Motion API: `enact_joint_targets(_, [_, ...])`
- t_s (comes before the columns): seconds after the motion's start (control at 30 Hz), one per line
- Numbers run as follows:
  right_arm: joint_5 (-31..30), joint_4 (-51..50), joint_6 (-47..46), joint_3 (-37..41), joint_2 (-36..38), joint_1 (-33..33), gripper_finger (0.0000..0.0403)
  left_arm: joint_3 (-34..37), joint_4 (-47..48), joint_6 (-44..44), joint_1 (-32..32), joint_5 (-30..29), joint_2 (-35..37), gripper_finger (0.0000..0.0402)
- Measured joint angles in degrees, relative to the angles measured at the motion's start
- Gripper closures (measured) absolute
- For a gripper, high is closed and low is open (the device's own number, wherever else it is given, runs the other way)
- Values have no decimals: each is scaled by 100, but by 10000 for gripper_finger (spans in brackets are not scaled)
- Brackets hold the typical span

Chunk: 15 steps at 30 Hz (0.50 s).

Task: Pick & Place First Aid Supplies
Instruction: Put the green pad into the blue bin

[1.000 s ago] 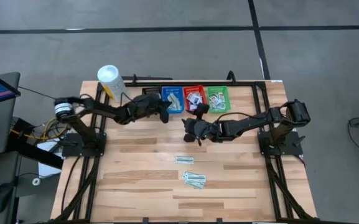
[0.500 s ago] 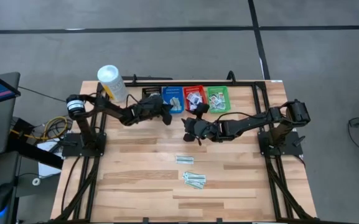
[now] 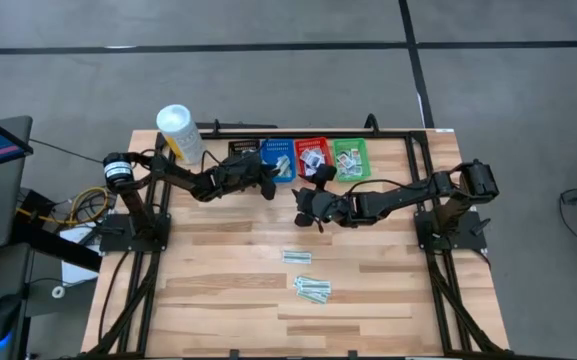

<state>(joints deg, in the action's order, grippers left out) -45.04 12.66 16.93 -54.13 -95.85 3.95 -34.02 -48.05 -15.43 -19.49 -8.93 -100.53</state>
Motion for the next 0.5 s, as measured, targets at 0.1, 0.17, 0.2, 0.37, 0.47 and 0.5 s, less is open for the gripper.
enact_joint_targets(0.1, [-2, -50, 13, 0, 0, 6, 178, 0, 2, -1, 0, 0, 0, 281])
enact_joint_targets(0.17, [-13, -158, 6, -1, 0, 32, 178, 0, 8, -2, 11, 19, 0, 274])
enact_joint_targets(0.2, [-19, -248, -33, -1, 0, 58, 178, 0, 14, -3, 27, 81, 0, 273])
enact_joint_targets(0.37, [414, -883, -234, -1, 0, 310, 178, 0, 62, -3, 260, 562, 0, 271])
enact_joint_targets(0.47, [1736, -1229, -385, 1, 0, 440, 178, 0, 84, -4, 499, 699, 0, 271])
enact_joint_targets(0.5, [2276, -1293, -449, 3, 0, 469, 178, 0, 95, -3, 595, 728, 0, 271])
